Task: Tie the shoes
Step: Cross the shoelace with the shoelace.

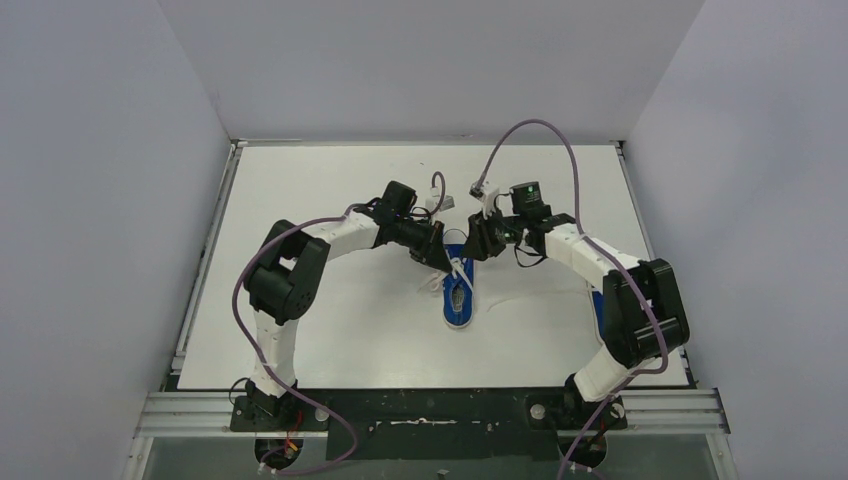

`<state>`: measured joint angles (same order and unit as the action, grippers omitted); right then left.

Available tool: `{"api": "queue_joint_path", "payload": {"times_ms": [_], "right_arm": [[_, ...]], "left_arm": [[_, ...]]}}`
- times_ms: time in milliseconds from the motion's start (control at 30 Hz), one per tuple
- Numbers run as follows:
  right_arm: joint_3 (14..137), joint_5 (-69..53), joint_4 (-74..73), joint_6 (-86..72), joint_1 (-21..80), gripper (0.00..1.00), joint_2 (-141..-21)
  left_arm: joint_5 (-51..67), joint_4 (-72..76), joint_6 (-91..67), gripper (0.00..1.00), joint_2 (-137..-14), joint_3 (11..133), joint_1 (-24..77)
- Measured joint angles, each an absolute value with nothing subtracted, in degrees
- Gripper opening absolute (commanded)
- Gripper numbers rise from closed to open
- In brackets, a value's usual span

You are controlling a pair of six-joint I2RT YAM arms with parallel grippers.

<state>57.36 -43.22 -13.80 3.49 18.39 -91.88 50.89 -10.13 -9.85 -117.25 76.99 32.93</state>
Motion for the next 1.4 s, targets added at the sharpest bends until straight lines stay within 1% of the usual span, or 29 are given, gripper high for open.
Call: {"api": "queue_joint_path", "payload": {"times_ms": [133, 300, 767, 833, 867, 933, 967, 1400], "right_arm": [[60.9, -45.6, -14.22, 9.19, 18.39, 0.33, -95.09], [61.06, -48.29, -15.57, 12.93, 18.7, 0.33, -96.86], [60.97, -51.13, -15.94, 14.76, 20.27, 0.31, -98.1], [60.97, -51.16, -15.99, 14.85, 20.4, 0.26, -98.67], [60.97, -51.22, -15.97, 14.85, 20.45, 0.21, -98.96], [60.97, -51.31, -15.99, 14.79, 20.69, 0.05, -99.33], [60.97, -51.33, -15.99, 14.81, 20.69, 0.0, -99.33], [60.47, -50.48, -16.01, 11.05, 20.8, 0.0, -97.32]], "left_arm": [[50.76, -10.57, -9.8, 0.0, -117.25, 77.23, 32.91], [50.59, -11.07, -9.76, 0.0, -117.25, 77.76, 32.91], [50.13, -11.94, -9.15, 0.0, -117.25, 77.95, 32.91], [50.13, -11.99, -9.13, 0.0, -117.25, 77.95, 32.91], [50.13, -11.99, -9.13, 0.0, -117.25, 77.95, 32.91], [50.02, -12.03, -9.13, 0.0, -117.25, 77.95, 32.91], [49.91, -12.03, -9.13, 0.0, -117.25, 77.95, 32.91], [44.36, -10.7, -11.86, 0.0, -117.14, 77.91, 32.97]]}}
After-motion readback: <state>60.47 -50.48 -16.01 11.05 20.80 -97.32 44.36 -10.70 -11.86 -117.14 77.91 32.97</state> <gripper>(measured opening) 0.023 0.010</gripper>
